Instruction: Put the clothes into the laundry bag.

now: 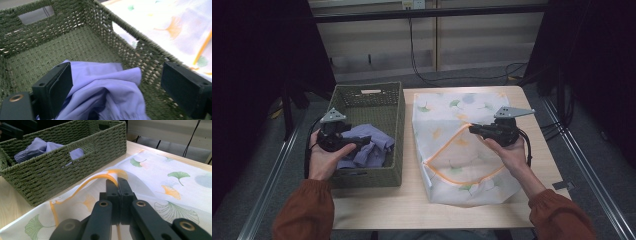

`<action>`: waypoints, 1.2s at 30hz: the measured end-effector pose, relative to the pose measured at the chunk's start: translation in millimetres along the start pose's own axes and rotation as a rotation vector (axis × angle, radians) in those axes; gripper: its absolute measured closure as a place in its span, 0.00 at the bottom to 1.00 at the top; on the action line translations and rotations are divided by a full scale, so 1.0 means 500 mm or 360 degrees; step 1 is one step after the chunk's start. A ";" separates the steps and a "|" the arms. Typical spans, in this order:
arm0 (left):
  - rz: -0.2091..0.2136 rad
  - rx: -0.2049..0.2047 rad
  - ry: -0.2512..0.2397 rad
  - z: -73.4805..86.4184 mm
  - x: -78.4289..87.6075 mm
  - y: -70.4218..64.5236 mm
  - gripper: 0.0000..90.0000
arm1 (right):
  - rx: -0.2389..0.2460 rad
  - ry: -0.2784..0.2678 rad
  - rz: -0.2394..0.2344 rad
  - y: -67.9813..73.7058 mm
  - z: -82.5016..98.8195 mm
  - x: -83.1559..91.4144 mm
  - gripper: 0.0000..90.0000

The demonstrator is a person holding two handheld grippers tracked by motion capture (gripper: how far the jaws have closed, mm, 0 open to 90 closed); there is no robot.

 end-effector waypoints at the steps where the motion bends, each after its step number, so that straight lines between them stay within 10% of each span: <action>1: 0.0017 0.0009 0.0014 -0.001 -0.006 0.002 0.11 | 0.0000 0.0000 0.0000 0.000 0.000 0.000 1.00; 13: 0.0056 0.0087 0.0358 -0.001 -0.091 0.043 0.04 | 0.0002 0.0015 0.0004 -0.002 0.002 -0.002 1.00; 36: 0.0131 0.0088 0.0687 0.023 -0.173 0.081 0.04 | -0.0003 0.0057 -0.0001 -0.002 0.005 -0.010 1.00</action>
Point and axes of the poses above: each handheld gripper's, and its own axes: x roughly backward along the jaws, z roughly out of its underside, y roughly to its left, the point moved 1 cm from there along -x, roughly forward along the jaws, and after that the axes turned 3 degrees about y, right-handed, at the moved point
